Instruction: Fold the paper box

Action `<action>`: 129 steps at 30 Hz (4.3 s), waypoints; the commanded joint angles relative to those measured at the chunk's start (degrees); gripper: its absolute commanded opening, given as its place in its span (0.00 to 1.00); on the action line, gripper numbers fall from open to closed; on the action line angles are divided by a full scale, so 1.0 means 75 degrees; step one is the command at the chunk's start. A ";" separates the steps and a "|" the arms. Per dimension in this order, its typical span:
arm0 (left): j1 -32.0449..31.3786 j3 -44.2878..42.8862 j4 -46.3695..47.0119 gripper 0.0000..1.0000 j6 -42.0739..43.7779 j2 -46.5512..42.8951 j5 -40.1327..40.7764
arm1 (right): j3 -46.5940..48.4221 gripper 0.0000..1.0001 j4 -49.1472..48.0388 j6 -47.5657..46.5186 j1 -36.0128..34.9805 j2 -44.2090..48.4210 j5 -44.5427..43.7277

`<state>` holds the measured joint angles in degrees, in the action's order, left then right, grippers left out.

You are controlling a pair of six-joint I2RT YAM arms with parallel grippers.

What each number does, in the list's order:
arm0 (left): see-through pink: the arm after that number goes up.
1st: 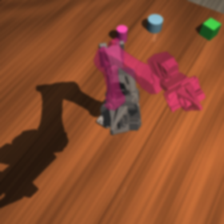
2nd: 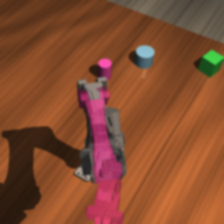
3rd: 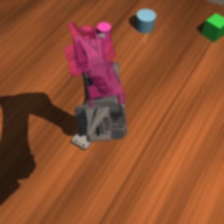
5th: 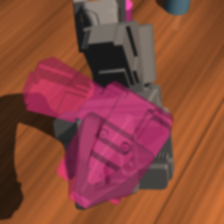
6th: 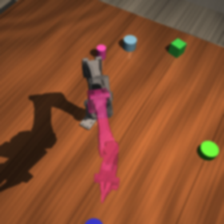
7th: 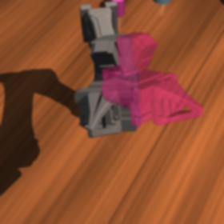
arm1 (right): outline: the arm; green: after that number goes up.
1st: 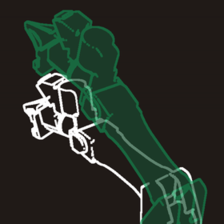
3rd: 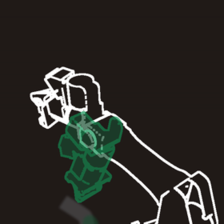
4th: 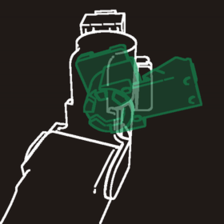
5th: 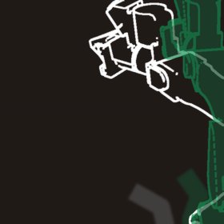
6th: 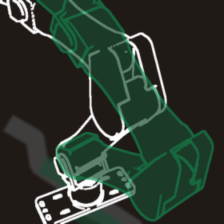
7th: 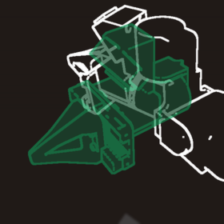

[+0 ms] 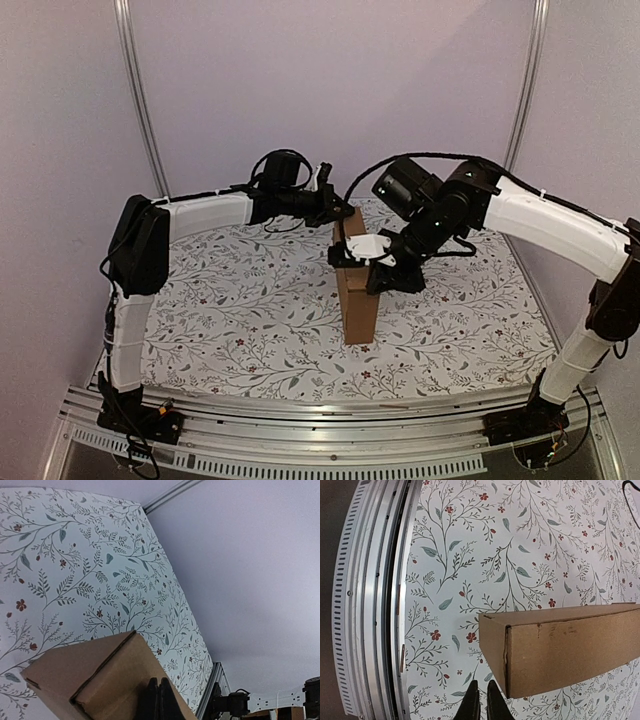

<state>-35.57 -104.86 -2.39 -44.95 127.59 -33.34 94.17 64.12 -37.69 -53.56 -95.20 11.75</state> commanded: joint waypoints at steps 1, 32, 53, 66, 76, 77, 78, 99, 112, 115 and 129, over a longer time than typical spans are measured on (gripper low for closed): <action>-0.0109 0.0306 -0.1078 0.01 0.0020 0.0373 0.0225 | 0.0730 0.06 -0.0291 0.0190 0.0160 -0.0239 0.0235; -0.0062 -0.0921 -0.0900 0.02 0.0293 -0.0819 0.0083 | 0.1367 0.16 -0.0609 0.0383 0.0967 0.0201 0.0435; -0.0282 0.4123 -0.1361 0.09 0.1326 -0.5138 0.2866 | 0.3669 0.00 -0.5151 0.5441 0.3354 -0.3454 0.3626; -0.0448 0.4419 -0.2033 0.08 0.1369 -0.5740 0.3245 | 0.3638 0.00 -0.4256 0.5411 0.3562 -0.5385 0.3927; -0.0515 0.4688 -0.1958 0.08 0.1251 -0.5794 0.3306 | 0.3511 0.00 -0.4875 0.5430 0.3714 -0.3993 0.4163; -0.0537 0.4734 -0.1947 0.08 0.1234 -0.5832 0.3315 | 0.3525 0.00 -0.5012 0.5543 0.3709 -0.3906 0.4322; -0.0559 0.4785 -0.1937 0.08 0.1226 -0.5869 0.3326 | 0.3539 0.00 -0.5141 0.5710 0.3702 -0.3812 0.4474; -0.0730 0.4816 -0.2223 0.07 0.1195 -0.5901 0.3553 | 0.3605 0.00 -0.3140 0.5119 0.3375 -0.5057 0.3648; -0.0928 0.4874 -0.1953 0.11 0.1142 -0.5682 0.3633 | 0.1369 0.39 -0.4001 0.4978 0.3675 -0.1072 0.3888; -0.1104 0.4624 -0.1957 0.15 0.1232 -0.5520 0.3611 | 0.0331 0.48 -0.3937 0.4545 0.3673 -0.0347 0.3525; -0.2196 0.1286 -0.4323 0.70 0.1286 -0.2910 0.4685 | -0.1761 0.57 -0.2595 0.3279 0.3731 0.0641 0.2673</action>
<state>-50.30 -91.29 -28.32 -34.92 100.82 0.75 83.18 42.76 -10.57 -25.80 -94.13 35.62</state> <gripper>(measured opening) 0.629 0.564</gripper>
